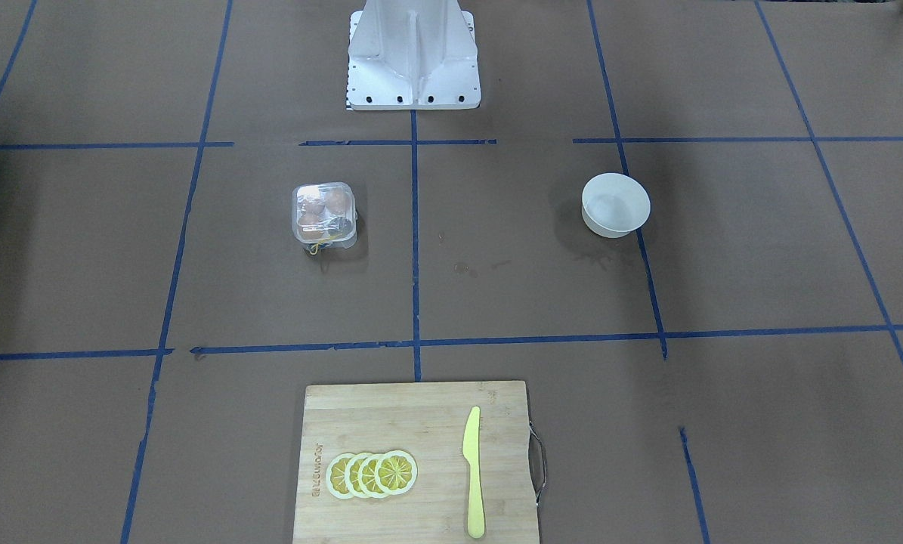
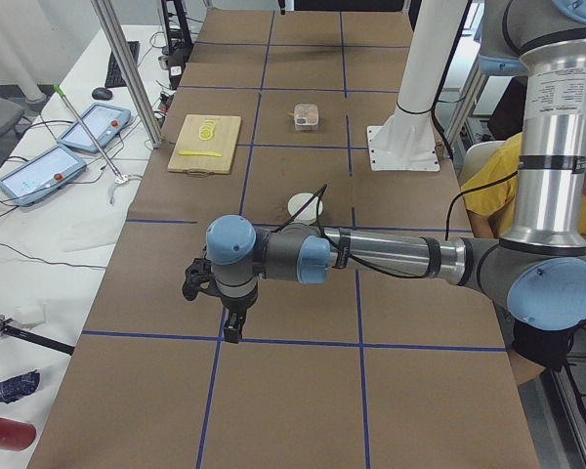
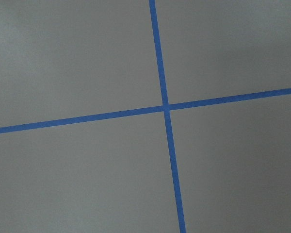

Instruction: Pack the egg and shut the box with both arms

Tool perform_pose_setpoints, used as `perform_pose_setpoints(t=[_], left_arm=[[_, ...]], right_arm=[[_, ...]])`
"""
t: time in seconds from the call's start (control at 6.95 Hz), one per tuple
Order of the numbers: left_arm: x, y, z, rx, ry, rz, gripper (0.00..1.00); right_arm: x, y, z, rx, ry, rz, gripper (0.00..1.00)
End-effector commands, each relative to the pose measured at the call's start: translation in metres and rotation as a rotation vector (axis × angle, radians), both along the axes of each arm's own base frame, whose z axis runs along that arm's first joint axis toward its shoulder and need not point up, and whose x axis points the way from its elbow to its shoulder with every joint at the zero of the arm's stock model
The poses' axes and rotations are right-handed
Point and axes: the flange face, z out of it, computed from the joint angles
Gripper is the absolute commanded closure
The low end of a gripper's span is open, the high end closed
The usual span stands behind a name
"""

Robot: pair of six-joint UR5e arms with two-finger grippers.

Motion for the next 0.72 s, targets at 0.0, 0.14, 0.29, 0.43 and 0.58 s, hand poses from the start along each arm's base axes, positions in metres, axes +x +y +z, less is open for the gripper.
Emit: perform_pose_setpoints(t=[0.0, 0.14, 0.29, 0.43, 0.58], left_arm=[[0.0005, -0.0054, -0.0062, 0.026, -0.004, 0.003, 0.0], [0.0004, -0.0046, -0.0052, 0.023, -0.006, 0.002, 0.0], [-0.0003, -0.0024, -0.0014, 0.017, -0.006, 0.002, 0.0], [-0.0003, -0.001, -0.0033, 0.019, -0.006, 0.003, 0.0], [-0.0002, -0.0022, -0.0032, 0.018, -0.005, 0.003, 0.0]], right_arm=[[-0.0001, -0.0004, -0.0055, 0.011, -0.001, 0.0, 0.0], [0.0007, -0.0021, -0.0145, 0.024, -0.001, 0.008, 0.0], [-0.0002, -0.0022, -0.0154, 0.023, -0.002, 0.01, 0.0], [-0.0001, -0.0021, -0.0146, 0.021, -0.001, 0.01, 0.0], [-0.0002, -0.0028, -0.0139, 0.019, -0.001, 0.011, 0.0]])
